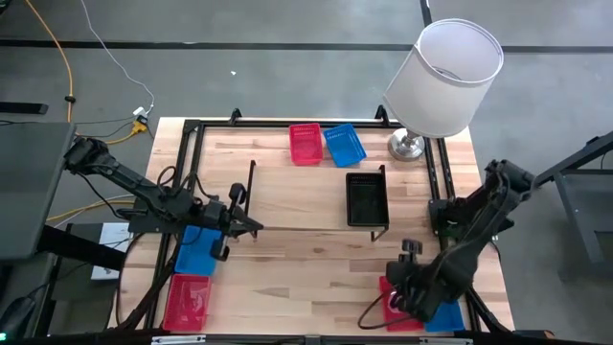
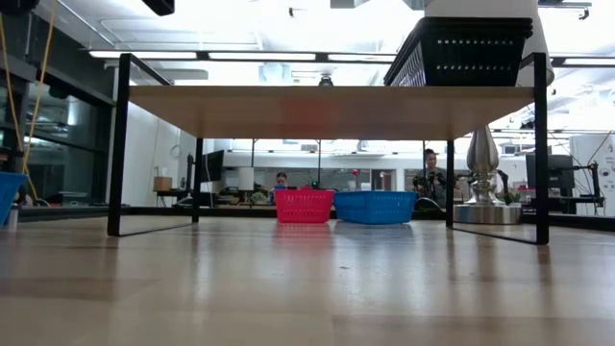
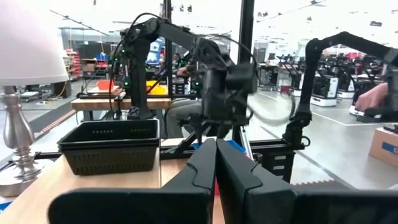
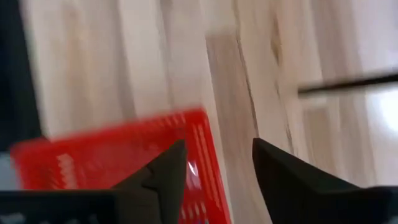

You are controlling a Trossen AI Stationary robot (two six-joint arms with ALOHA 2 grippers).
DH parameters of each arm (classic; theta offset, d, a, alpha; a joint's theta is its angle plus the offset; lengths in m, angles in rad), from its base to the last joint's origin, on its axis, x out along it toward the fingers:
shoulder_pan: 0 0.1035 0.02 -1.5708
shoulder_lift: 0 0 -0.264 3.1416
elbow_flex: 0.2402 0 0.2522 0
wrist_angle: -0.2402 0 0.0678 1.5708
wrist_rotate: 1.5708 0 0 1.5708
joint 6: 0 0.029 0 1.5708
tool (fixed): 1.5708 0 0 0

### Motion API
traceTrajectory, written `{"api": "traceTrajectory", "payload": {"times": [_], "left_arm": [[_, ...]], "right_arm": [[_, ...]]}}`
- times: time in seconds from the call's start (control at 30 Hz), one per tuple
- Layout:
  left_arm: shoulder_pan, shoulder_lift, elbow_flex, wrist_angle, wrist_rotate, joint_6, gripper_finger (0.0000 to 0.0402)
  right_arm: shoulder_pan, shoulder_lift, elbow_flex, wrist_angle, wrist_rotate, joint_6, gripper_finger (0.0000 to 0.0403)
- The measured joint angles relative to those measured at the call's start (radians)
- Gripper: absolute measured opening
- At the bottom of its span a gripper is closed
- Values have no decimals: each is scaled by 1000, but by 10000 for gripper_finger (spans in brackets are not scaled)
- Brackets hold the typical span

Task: Stack baskets on shelf by color
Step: Put the bottom right red bin on the shelf

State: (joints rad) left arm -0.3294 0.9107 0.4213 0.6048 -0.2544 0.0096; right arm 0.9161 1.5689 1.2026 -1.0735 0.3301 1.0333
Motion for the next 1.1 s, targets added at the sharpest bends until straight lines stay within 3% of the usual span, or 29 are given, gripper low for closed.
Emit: {"api": "traceTrajectory", "payload": {"times": [0.3, 1.1], "left_arm": [[-12, 0, 0, -2, 0, -7, 0], [-28, 1, 1, -18, 1, -7, 0]], "right_arm": [[0, 135, 0, -25, -133, -13, 177], [-71, 224, -28, -11, -194, -99, 174]]}}
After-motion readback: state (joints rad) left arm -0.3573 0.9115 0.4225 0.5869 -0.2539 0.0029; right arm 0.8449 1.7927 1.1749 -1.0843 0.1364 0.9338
